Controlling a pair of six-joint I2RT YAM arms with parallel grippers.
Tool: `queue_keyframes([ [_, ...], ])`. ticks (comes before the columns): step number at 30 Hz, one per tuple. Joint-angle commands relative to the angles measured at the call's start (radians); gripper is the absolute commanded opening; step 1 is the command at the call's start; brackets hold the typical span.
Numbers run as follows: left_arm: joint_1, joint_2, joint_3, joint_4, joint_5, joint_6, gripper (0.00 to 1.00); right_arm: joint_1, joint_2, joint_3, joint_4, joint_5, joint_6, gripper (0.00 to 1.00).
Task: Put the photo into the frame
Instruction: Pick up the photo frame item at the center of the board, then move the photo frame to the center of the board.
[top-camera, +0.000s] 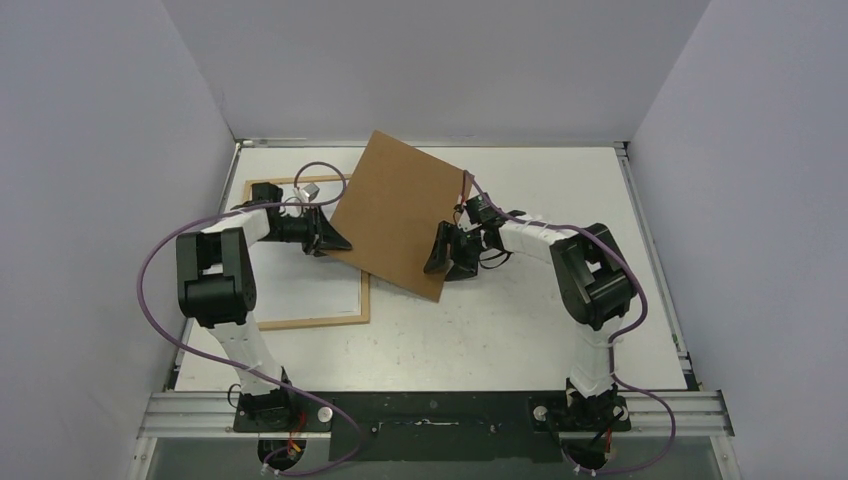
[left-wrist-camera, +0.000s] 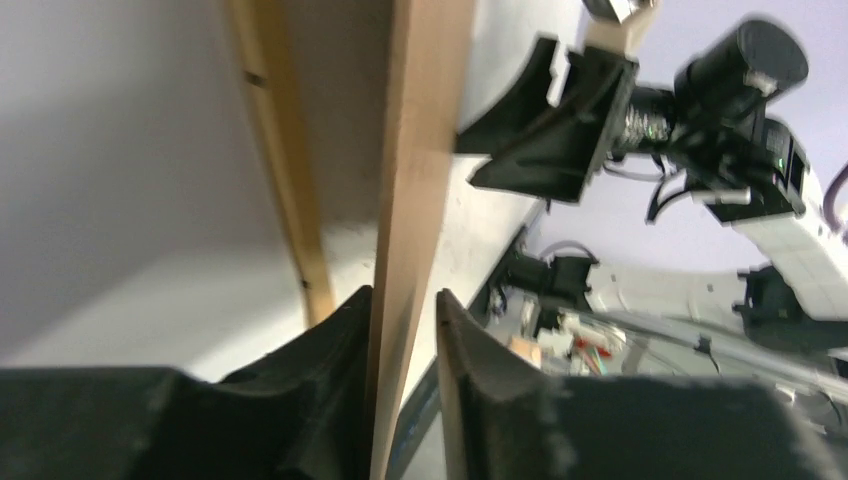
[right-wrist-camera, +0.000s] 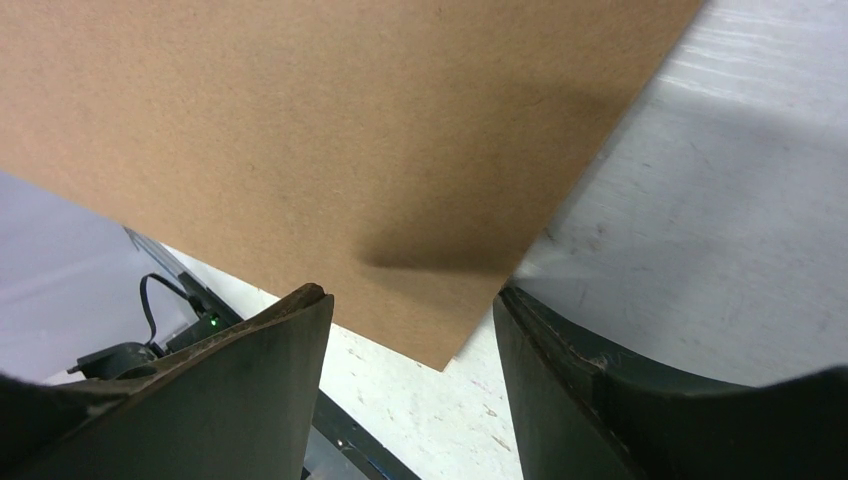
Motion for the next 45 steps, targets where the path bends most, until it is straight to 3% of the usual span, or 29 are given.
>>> queue_keyframes([
  [1,-0.025,-0.009,0.053,-0.117,0.122,0.105,0.11,0.004,0.074,-0.022,0.002,0.09,-0.081,0.62],
  [4,-0.006,-0.024,0.064,-0.111,0.123,0.091,0.0,-0.002,0.065,-0.021,-0.018,0.103,-0.092,0.62],
  [14,0.047,-0.156,0.101,-0.046,0.039,-0.042,0.0,-0.01,-0.049,-0.02,-0.039,0.191,-0.083,0.68],
  [19,0.118,-0.278,0.152,0.042,-0.125,-0.192,0.0,0.006,-0.165,-0.013,-0.047,0.316,-0.088,0.8],
  [23,0.135,-0.382,0.21,0.068,-0.273,-0.242,0.0,0.088,-0.202,0.009,-0.067,0.438,-0.099,0.83],
  [33,0.136,-0.584,0.327,0.101,-0.669,-0.308,0.0,0.341,-0.002,0.254,-0.076,0.62,-0.049,0.7],
  [40,0.135,-0.609,0.386,0.028,-0.808,-0.321,0.0,0.411,0.158,0.449,-0.075,0.706,0.001,0.72],
  [45,0.133,-0.594,0.418,-0.001,-0.829,-0.312,0.0,0.463,0.245,0.557,-0.123,0.799,0.002,0.68],
])
